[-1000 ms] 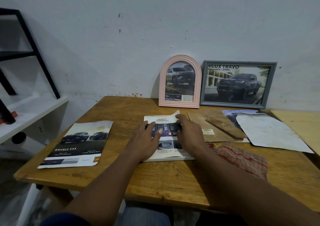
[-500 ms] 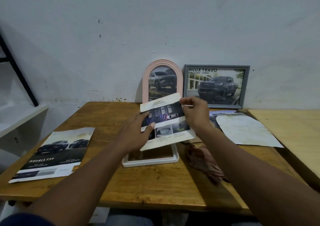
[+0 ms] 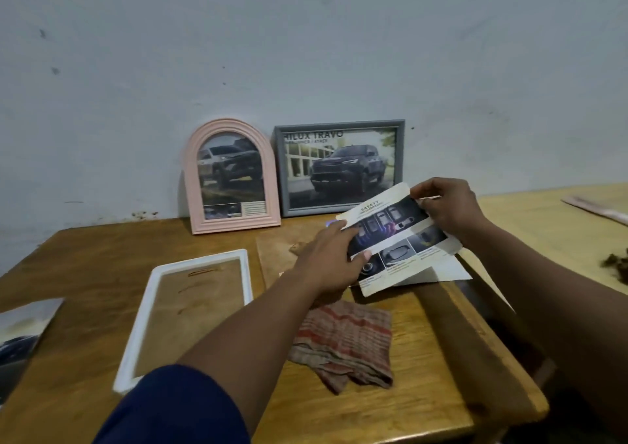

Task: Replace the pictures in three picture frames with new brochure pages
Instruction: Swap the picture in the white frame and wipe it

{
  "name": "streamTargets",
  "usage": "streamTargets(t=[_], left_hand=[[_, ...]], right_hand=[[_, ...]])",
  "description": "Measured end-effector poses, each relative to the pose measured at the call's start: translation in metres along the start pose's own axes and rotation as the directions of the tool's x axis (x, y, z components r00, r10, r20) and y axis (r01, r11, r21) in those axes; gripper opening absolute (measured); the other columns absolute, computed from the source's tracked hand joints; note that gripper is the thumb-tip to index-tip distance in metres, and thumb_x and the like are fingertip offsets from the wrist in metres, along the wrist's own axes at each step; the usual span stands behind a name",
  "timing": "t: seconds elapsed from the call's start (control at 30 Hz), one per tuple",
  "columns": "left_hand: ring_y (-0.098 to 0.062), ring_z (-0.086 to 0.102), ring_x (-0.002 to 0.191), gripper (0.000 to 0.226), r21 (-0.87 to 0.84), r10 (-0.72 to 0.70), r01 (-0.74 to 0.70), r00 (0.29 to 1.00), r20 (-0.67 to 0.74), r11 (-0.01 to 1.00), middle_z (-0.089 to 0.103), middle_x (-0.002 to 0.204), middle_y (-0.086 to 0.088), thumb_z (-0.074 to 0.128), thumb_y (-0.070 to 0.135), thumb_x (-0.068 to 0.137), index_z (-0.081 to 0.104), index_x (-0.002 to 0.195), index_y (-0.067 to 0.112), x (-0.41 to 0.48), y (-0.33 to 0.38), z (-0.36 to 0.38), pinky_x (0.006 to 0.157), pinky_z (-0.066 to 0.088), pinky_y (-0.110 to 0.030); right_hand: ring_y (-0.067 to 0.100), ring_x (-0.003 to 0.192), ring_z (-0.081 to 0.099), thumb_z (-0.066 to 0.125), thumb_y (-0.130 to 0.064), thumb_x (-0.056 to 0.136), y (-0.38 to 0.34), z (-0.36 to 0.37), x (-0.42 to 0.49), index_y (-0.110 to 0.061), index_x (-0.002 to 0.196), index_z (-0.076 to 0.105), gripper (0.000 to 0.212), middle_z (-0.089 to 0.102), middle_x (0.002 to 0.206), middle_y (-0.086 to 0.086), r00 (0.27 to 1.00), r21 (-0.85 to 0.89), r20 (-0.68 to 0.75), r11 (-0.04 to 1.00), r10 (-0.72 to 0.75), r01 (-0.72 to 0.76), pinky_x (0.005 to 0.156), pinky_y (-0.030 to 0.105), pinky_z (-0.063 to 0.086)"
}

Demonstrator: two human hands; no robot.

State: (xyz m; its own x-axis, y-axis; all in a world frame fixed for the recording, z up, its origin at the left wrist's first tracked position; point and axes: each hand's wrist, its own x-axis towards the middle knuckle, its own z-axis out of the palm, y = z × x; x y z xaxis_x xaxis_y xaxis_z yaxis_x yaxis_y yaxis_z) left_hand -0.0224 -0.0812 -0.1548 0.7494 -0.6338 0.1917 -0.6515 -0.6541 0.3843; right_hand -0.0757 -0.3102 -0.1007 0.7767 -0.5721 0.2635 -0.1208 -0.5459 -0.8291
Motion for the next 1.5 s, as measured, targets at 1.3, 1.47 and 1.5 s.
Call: streamTargets(t=[1.3,1.47,1.5], left_hand=[[-0.023,0.038,0.143,0.057,-0.115,-0.543,0.531,0.827,-0.147,0.84,0.039,0.158,0.0,0.056,0.045,0.1,0.042,0.152,0.027,-0.196,-0.184,-0.098,0.112,0.036,-0.04],[-0.023,0.042,0.14,0.06,-0.087,-0.534,0.527,0.832,-0.151,0.845,0.046,0.154,-0.002,0.05,0.052,0.1,0.043,0.152,0.024,-0.212,-0.201,-0.093,0.112,0.037,-0.041],[-0.023,0.041,0.141,0.06,-0.087,-0.533,0.526,0.833,-0.146,0.846,0.046,0.155,-0.001,0.049,0.053,0.1,0.042,0.152,0.025,-0.212,-0.201,-0.095,0.113,0.037,-0.042]], right_hand=[[0.021,0.113,0.057,0.059,-0.034,0.093,-0.125,0.233,-0.146,-0.025,0.134,0.056,0.041,0.06,0.13,0.001,0.685,-0.283,0.689,0.781,-0.238,0.556,0.096,0.042,0.051],[0.022,0.119,0.05,0.059,-0.035,0.094,-0.121,0.247,-0.156,-0.022,0.132,0.058,0.04,0.059,0.129,0.003,0.709,-0.292,0.648,0.769,-0.278,0.569,0.1,0.042,0.048],[0.022,0.119,0.049,0.058,-0.035,0.094,-0.121,0.248,-0.157,-0.022,0.131,0.058,0.039,0.059,0.129,0.003,0.71,-0.294,0.645,0.766,-0.282,0.571,0.1,0.042,0.047]])
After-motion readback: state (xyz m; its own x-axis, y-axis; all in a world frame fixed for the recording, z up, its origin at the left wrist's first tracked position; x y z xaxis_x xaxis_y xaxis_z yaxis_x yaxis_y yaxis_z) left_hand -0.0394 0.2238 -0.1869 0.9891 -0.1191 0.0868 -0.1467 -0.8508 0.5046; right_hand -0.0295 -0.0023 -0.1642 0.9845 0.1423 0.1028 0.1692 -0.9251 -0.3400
